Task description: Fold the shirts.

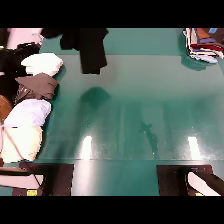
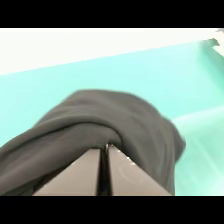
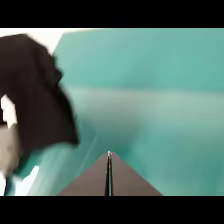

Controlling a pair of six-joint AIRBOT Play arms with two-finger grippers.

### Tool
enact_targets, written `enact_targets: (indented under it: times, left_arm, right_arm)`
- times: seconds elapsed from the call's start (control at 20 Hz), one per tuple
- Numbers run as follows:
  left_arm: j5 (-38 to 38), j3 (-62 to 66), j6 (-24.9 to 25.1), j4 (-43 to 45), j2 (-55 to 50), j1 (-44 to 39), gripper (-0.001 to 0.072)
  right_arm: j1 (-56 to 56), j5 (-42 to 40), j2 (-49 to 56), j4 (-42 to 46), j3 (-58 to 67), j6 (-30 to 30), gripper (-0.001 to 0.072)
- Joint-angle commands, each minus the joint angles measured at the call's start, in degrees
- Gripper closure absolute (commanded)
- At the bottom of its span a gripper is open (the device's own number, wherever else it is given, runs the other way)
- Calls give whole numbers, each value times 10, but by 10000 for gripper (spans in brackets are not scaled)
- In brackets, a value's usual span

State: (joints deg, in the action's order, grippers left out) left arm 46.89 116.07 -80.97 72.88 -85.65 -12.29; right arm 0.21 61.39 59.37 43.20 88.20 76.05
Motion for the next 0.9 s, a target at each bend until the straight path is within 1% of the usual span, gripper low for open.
enact_targets:
  times: [0.0, 0.1, 0.15, 0.3, 0.35, 0.4, 0.45, 0.5, 0.55, 0.65, 0.75, 0.85]
  left_arm:
    - [143, 2, 33, 9, 78, -44, 683]
    - [190, -28, 32, 11, 83, -104, 683]
    - [200, -52, 29, 11, 83, -135, 683]
    - [197, -162, 30, 10, 82, -232, 680]
    - [192, -198, 30, 9, 82, -255, 590]
    - [182, -231, 29, 10, 82, -272, 235]
    - [176, -252, 28, 11, 82, -277, 99]
    - [179, -258, 21, 21, 82, -274, 97]
    - [183, -258, 2, 39, 83, -264, 96]
    - [195, -259, -30, 63, 84, -221, 96]
    - [202, -280, -49, 61, 84, -173, 96]
    - [192, -341, -52, 46, 84, -134, 96]
  right_arm:
    - [0, -42, -43, 4, 0, 0, 700]
    - [0, -36, -54, 4, 0, 0, 700]
    - [0, -29, -59, 4, 0, 0, 700]
    - [0, -10, -70, 4, 0, 0, 699]
    - [0, -3, -73, 4, 0, 0, 700]
    - [0, 4, -77, 4, 0, 0, 700]
    - [0, 8, -79, 4, 0, 0, 699]
    - [0, 10, -82, 3, 0, 0, 699]
    - [0, 12, -84, 3, 0, 0, 699]
    - [0, 19, -84, 3, 0, 0, 699]
    - [0, 31, -84, 3, 0, 0, 699]
    - [0, 38, -83, 3, 0, 0, 699]
